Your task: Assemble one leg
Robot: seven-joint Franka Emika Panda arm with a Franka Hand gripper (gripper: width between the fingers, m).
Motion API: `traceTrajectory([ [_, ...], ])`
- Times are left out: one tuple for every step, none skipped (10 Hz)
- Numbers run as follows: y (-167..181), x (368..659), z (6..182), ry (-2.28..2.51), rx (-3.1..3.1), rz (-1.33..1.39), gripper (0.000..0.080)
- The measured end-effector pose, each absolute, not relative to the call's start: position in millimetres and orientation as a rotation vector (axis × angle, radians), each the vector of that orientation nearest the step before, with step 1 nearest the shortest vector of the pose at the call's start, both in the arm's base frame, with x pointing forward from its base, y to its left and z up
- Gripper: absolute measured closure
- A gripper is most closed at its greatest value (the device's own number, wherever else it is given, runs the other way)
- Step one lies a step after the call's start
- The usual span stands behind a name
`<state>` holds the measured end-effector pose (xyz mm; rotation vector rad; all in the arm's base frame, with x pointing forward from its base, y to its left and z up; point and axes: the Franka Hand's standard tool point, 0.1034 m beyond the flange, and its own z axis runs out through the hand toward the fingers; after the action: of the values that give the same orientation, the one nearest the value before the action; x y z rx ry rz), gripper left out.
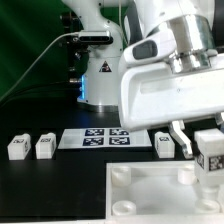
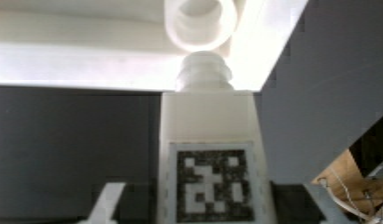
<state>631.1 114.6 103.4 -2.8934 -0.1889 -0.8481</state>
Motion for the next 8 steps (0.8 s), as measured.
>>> traceTrajectory([
  [115,631,95.7,-0.186,-2.896,-0.835,0.0509],
  [115,629,91.2,-0.186,-2.898,-0.827,0.0509],
  [114,626,87.7,-0.187,-2.902,-0.817,0.0509],
  [114,624,86.0,-0.189,-2.903,-0.812,0.0509],
  [114,624,85.2,-0.189,-2.904,-0.81,0.0509],
  [114,624,84.7,-0.191,-2.905,-0.809,0.0509],
  [116,622,83.3,-0.195,-2.905,-0.803,0.0509],
  [116,622,83.0,-0.194,-2.903,-0.814,0.0509],
])
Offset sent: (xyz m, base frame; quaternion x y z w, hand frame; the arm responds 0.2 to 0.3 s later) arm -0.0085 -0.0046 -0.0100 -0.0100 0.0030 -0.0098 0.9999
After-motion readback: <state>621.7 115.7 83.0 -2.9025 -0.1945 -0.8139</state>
